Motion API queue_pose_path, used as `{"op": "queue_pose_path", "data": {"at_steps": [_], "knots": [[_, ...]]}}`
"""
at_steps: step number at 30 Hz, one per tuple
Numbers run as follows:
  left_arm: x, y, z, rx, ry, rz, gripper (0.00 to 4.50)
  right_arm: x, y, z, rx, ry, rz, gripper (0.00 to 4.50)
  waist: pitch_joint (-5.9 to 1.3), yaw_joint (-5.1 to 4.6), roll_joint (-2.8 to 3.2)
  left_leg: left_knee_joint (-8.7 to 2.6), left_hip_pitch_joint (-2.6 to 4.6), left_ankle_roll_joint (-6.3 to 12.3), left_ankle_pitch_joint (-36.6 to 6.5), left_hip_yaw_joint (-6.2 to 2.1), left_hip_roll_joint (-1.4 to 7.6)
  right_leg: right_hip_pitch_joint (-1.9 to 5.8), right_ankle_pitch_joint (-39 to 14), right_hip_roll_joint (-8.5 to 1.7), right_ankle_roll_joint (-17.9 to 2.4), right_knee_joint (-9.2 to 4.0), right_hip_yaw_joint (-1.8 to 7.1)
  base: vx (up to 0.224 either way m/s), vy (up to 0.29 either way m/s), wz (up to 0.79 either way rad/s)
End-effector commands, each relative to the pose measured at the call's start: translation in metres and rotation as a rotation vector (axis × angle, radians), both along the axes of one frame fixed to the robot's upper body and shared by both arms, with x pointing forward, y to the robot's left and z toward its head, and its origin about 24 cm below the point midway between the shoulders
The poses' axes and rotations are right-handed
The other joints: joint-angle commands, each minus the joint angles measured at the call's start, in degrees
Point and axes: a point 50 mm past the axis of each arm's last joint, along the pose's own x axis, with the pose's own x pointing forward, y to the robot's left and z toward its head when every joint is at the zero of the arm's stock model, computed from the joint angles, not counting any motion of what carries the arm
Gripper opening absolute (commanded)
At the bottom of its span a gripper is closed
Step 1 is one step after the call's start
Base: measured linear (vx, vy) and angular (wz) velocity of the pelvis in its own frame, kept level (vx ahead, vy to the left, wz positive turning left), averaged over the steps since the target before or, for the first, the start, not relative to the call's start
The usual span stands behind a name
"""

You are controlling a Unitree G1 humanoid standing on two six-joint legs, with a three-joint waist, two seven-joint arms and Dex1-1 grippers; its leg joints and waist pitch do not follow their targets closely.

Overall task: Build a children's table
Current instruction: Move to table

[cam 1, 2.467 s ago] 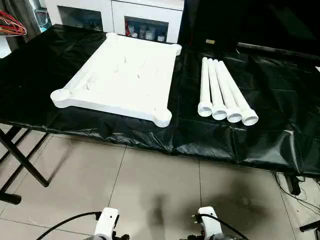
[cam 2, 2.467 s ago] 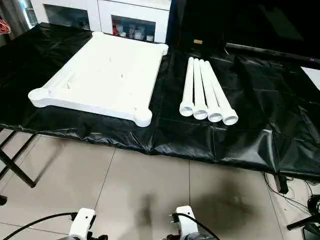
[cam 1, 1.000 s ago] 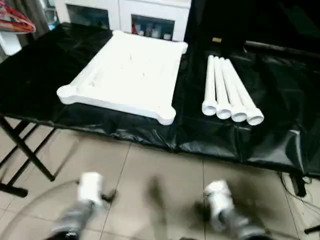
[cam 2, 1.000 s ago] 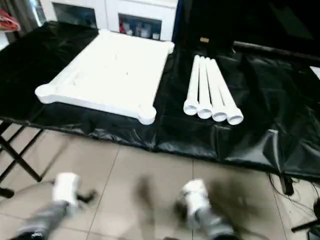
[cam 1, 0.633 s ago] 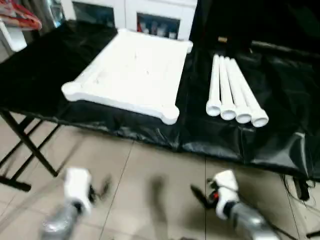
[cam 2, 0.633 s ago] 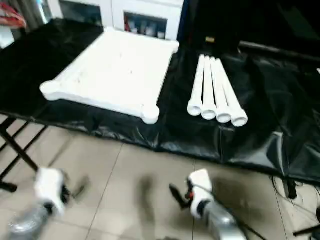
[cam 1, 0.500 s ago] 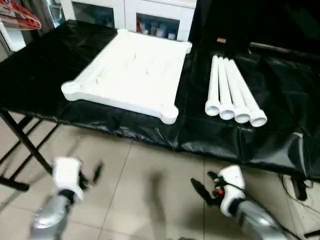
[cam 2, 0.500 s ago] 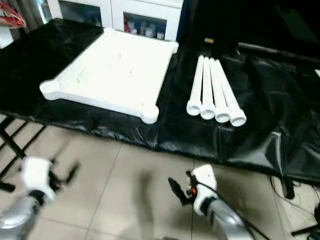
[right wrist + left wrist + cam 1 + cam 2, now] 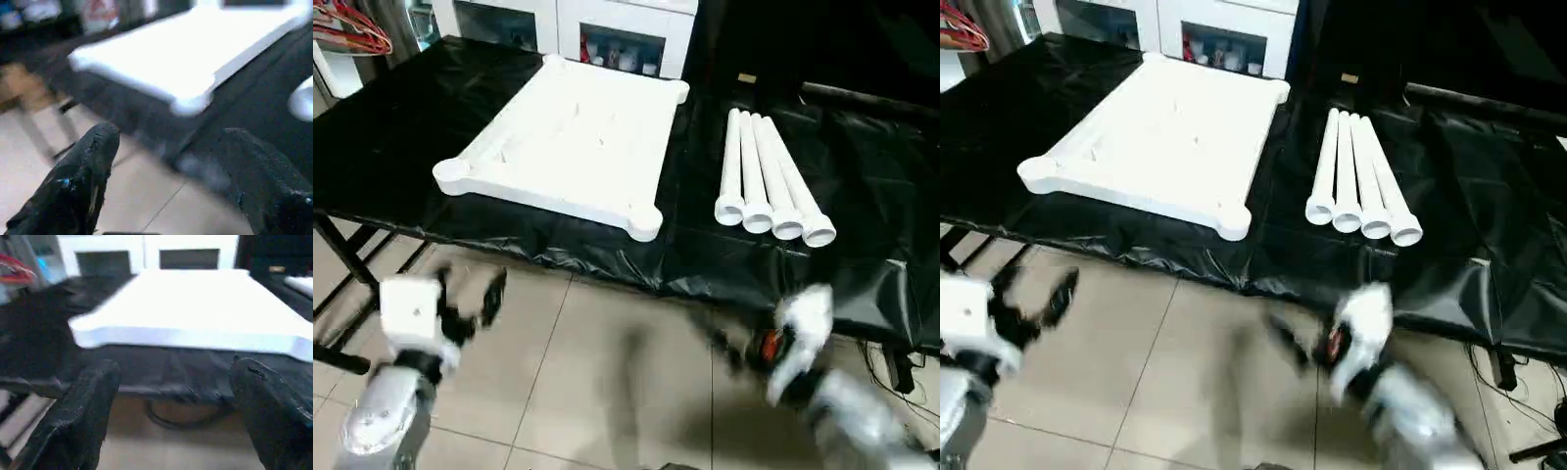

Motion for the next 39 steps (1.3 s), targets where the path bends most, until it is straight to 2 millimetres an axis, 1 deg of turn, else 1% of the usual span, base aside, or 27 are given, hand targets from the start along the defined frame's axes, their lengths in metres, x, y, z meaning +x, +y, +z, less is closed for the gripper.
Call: {"op": "queue_pose_path", "data": {"at_steps": [1,2,4,5,11,12,17,18,20,21,22,23,24,25,26,27,28,29,30,31,32,33,34,35,36,38,39], "knots": [[0.004,0.000,0.005,-0.006,0.024,0.028,4.04,0.011,-0.010,0.000,-0.010,0.027,-0.115,3.72,-1.88,0.27,1.37,-5.47,-1.46,4.15,2.0,-1.87,4.30,3.11,-7.0,-5.54,-11.8,-4.45,4.63,0.000,0.000,0.00],[0.009,-0.001,0.007,-0.036,0.031,0.031,4.04,0.018,-0.011,0.000,-0.005,0.032,-0.131,3.72,-1.94,0.19,0.71,-5.32,-1.08,3.61,2.6,-1.58,4.19,2.76,-6.4,-5.35,-12.1,-4.37,4.64,0.000,0.000,0.00],[0.013,-0.002,0.009,-0.056,0.032,0.033,4.04,0.022,-0.010,0.001,0.009,0.037,-0.136,3.72,-2.00,0.41,1.06,-5.46,-0.73,2.78,0.8,-1.44,3.86,2.89,-8.1,-5.08,-12.1,-4.32,4.47,0.000,0.000,0.00],[0.017,-0.005,0.010,-0.060,0.021,0.029,4.04,0.025,-0.011,0.002,0.021,0.039,-0.144,3.72,-1.94,0.54,-0.15,-5.82,-0.36,2.58,-3.7,-1.18,3.89,3.33,-12.5,-5.03,-11.9,-4.78,4.28,0.000,0.000,0.00],[0.057,-0.032,0.016,-0.070,-0.013,-0.023,4.04,0.046,-0.007,0.009,-0.010,0.009,-0.251,3.72,-1.67,0.38,0.94,-7.35,3.15,5.11,-16.6,0.11,2.65,5.18,-30.0,-4.11,-14.3,-7.24,3.17,0.008,0.002,0.01],[0.061,-0.035,0.016,-0.071,-0.004,-0.026,4.04,0.049,-0.009,0.010,-0.014,0.009,-0.264,3.72,-2.21,0.53,1.03,-7.27,2.37,5.62,-12.8,0.23,2.11,7.01,-27.6,-4.21,-14.8,-7.21,3.75,0.081,0.018,0.01],[0.078,-0.039,0.005,-0.020,0.025,-0.048,4.04,0.050,-0.004,0.005,-0.054,0.035,-0.341,3.72,-4.25,0.72,1.10,-5.14,1.12,7.87,5.7,0.28,-0.91,11.20,-5.1,-2.98,-20.9,-5.10,5.34,0.120,0.026,0.04],[0.081,-0.040,0.010,-0.011,0.007,-0.052,4.04,0.049,-0.001,0.007,-0.048,0.025,-0.329,3.72,-4.78,1.36,0.77,-3.59,-0.65,8.62,8.4,-0.09,-1.38,13.39,2.4,-3.57,-22.5,-4.46,6.74,0.149,0.035,0.13],[0.082,-0.040,0.014,-0.001,-0.004,-0.051,4.04,0.049,0.003,0.007,-0.025,0.026,-0.324,3.72,-5.20,2.93,1.01,-1.52,-2.74,6.63,10.4,-1.40,-0.32,15.47,18.0,-4.42,-25.1,-3.49,8.73,0.146,0.043,0.17],[0.082,-0.040,0.014,0.004,-0.003,-0.048,4.04,0.050,0.003,0.007,-0.021,0.028,-0.326,3.72,-4.99,2.46,2.78,-4.32,1.40,4.93,19.0,-2.07,1.20,11.51,26.8,0.42,-20.4,0.02,5.34,0.132,0.041,0.36],[0.083,-0.038,0.015,0.013,-0.011,-0.035,4.04,0.052,0.005,0.005,-0.030,0.027,-0.326,3.72,-5.21,-3.62,3.28,-4.78,15.58,13.06,41.0,-11.05,8.22,-5.88,-0.2,1.19,-5.2,5.67,-0.09,0.132,0.041,0.36],[0.083,-0.038,0.015,0.013,-0.011,-0.035,4.04,0.052,0.005,0.005,-0.030,0.027,-0.326,3.72,-5.73,-3.20,2.89,-3.33,16.69,16.77,48.9,-12.26,9.81,-7.17,-8.0,-1.44,0.8,6.21,-0.50,0.140,-0.046,0.12],[0.084,-0.037,0.015,0.005,-0.017,-0.022,4.04,0.054,0.005,0.003,-0.041,0.026,-0.333,3.72,-4.96,-2.35,1.74,-3.61,12.76,18.55,50.7,-9.82,6.64,-8.16,-1.0,-3.14,4.1,6.02,-0.21,0.032,-0.090,-0.16],[0.084,-0.037,0.015,0.002,-0.018,-0.018,4.04,0.055,0.005,0.002,-0.044,0.027,-0.339,3.72,-4.38,-2.27,1.14,-4.79,10.42,18.43,45.3,-7.39,3.43,-7.03,3.9,-2.50,2.2,4.22,-0.46,0.032,-0.090,-0.16],[0.084,-0.037,0.014,-0.001,-0.018,-0.017,4.04,0.056,0.005,0.002,-0.042,0.029,-0.342,3.72,-4.92,-2.31,-1.78,-3.05,10.32,15.12,29.5,-2.74,-3.95,-4.08,10.9,-2.46,-3.2,-1.70,0.87,-0.138,-0.047,0.04],[0.084,-0.038,0.014,-0.004,-0.017,-0.017,4.04,0.057,0.006,0.001,-0.040,0.030,-0.342,3.72,-3.74,0.91,-4.34,2.23,2.64,11.47,3.0,-1.19,-7.58,5.76,-7.5,-7.74,-12.7,-7.74,10.29,-0.048,-0.020,0.30],[0.084,-0.038,0.014,-0.003,-0.017,-0.018,4.04,0.057,0.006,0.001,-0.040,0.030,-0.342,3.72,-4.44,2.09,-3.32,6.32,0.82,9.54,-3.2,-2.63,-6.34,8.43,-13.0,-12.08,-20.5,-8.07,13.32,-0.048,-0.020,0.30],[0.084,-0.042,0.016,0.002,-0.017,-0.038,4.04,0.059,0.007,0.002,-0.037,0.029,-0.339,3.72,-4.22,3.44,-2.75,8.73,-1.81,3.24,-1.9,-4.77,-3.43,9.75,-11.2,-13.08,-29.1,-7.08,13.38,0.120,0.023,0.18],[0.084,-0.043,0.018,0.002,-0.020,-0.046,4.04,0.060,0.008,0.002,-0.030,0.027,-0.337,3.72,-3.67,3.07,-1.95,10.10,-4.57,-1.41,-0.2,-6.52,-1.15,10.45,-3.9,-13.92,-32.4,-6.41,12.26,0.108,0.054,-0.06],[0.084,-0.043,0.018,0.003,-0.021,-0.048,4.04,0.060,0.008,0.003,-0.028,0.026,-0.337,3.72,-3.39,3.45,-1.21,9.92,-4.70,-2.82,0.2,-7.16,0.13,9.82,-1.2,-14.67,-33.0,-6.91,11.33,0.108,0.054,-0.06],[0.085,-0.042,0.018,-0.017,-0.022,-0.040,4.04,0.062,0.010,0.001,-0.032,0.027,-0.334,3.72,-2.68,2.79,-0.49,6.68,-4.36,-3.60,4.7,-7.31,1.54,7.40,-3.4,-12.00,-29.1,-7.28,6.39,0.064,0.054,-0.10],[0.086,-0.041,0.018,-0.019,-0.023,-0.034,4.04,0.062,0.011,0.001,-0.034,0.026,-0.335,3.72,-2.15,1.60,2.02,-1.74,-2.96,-2.48,8.6,-6.10,1.51,5.62,-14.4,-4.79,-18.6,-6.58,0.35,0.070,0.114,-0.02],[0.086,-0.039,0.019,-0.019,-0.023,-0.031,4.04,0.063,0.012,0.002,-0.024,0.023,-0.336,3.72,-1.56,0.77,4.37,-5.73,-2.43,-2.10,-0.2,-6.47,2.16,4.50,-18.6,-0.30,-12.9,-4.19,-1.27,0.070,0.114,-0.02],[0.087,-0.039,0.020,-0.018,-0.024,-0.030,4.04,0.064,0.012,0.003,-0.022,0.019,-0.339,3.72,-2.82,-1.10,4.89,-7.80,2.08,0.28,-14.3,-10.34,7.59,0.95,-14.5,0.13,-5.3,3.17,-0.57,0.087,0.122,0.05],[0.088,-0.038,0.020,-0.018,-0.024,-0.030,4.04,0.064,0.012,0.003,-0.022,0.017,-0.339,3.72,-3.39,-0.28,5.67,-7.17,3.68,2.83,-17.5,-10.80,6.90,-0.86,-9.1,-0.12,-1.6,5.43,-0.97,0.096,0.069,0.10],[0.089,-0.038,0.021,-0.020,-0.027,-0.033,4.04,0.064,0.014,0.005,0.005,0.007,-0.333,3.72,-3.19,-0.47,5.24,-7.04,4.14,10.60,-13.6,-10.06,6.06,-1.94,-4.8,-0.57,0.7,5.34,-1.22,0.095,0.059,0.10],[0.090,-0.038,0.022,-0.020,-0.031,-0.036,4.04,0.064,0.013,0.005,0.001,0.004,-0.336,3.72,-3.25,-0.86,3.88,-7.20,4.74,15.72,-10.8,-9.29,5.49,-1.89,-2.1,-1.45,0.7,3.78,-0.74,0.089,0.005,0.01]]}}
